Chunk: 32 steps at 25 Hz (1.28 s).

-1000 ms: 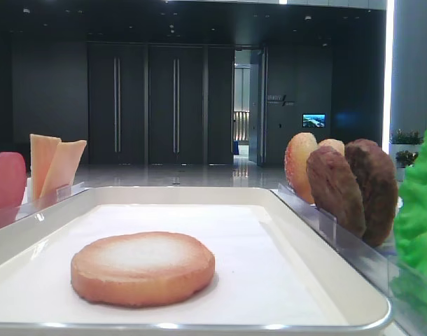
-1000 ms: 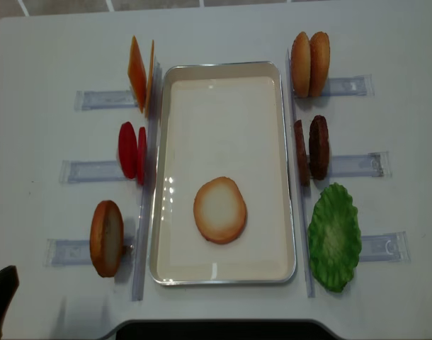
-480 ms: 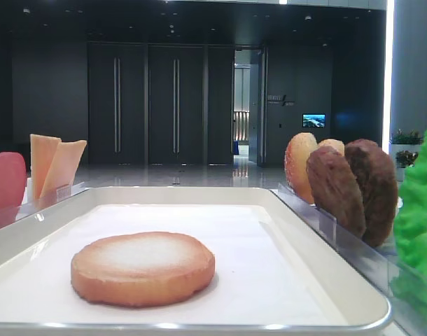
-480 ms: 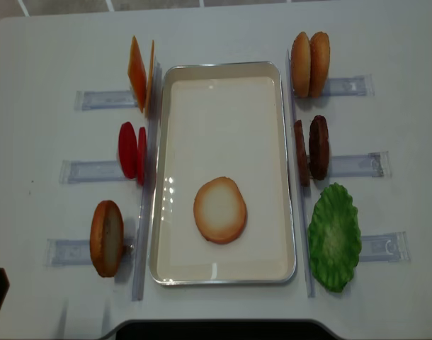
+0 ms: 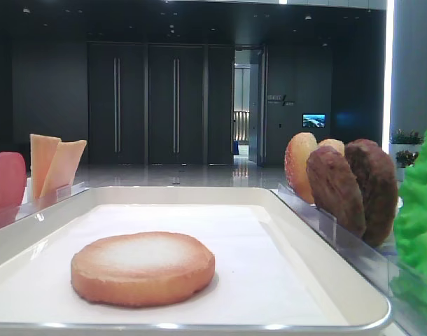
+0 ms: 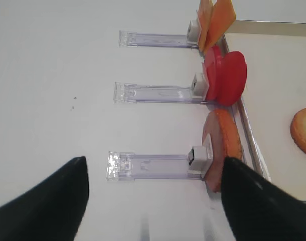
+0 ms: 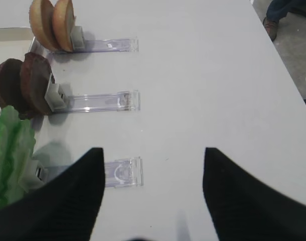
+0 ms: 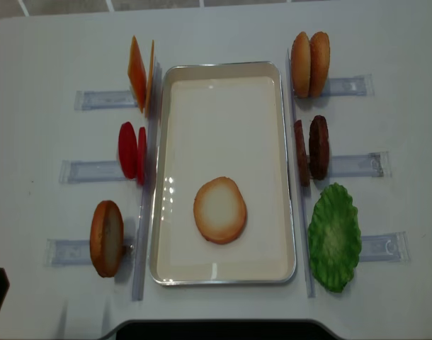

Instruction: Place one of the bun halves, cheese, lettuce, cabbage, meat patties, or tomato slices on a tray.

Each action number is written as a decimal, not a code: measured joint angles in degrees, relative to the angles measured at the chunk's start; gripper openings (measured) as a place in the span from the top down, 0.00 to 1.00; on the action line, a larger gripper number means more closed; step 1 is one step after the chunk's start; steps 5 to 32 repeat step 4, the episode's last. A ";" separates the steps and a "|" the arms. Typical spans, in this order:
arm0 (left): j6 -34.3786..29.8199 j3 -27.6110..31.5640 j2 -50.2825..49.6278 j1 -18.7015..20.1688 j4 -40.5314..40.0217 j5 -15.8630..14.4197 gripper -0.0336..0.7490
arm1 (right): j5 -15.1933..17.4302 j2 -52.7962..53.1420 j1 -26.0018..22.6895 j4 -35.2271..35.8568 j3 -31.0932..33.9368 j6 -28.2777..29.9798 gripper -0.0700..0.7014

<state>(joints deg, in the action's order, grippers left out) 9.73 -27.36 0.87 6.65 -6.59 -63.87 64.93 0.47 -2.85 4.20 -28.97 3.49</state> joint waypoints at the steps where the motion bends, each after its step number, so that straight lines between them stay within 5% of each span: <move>1: 0.00 0.00 0.00 0.00 0.00 0.00 0.15 | 0.00 0.00 0.00 0.00 0.00 0.00 0.37; 32: 0.00 0.00 0.00 0.00 0.00 0.00 0.15 | 0.00 0.00 0.00 0.00 0.00 0.00 0.37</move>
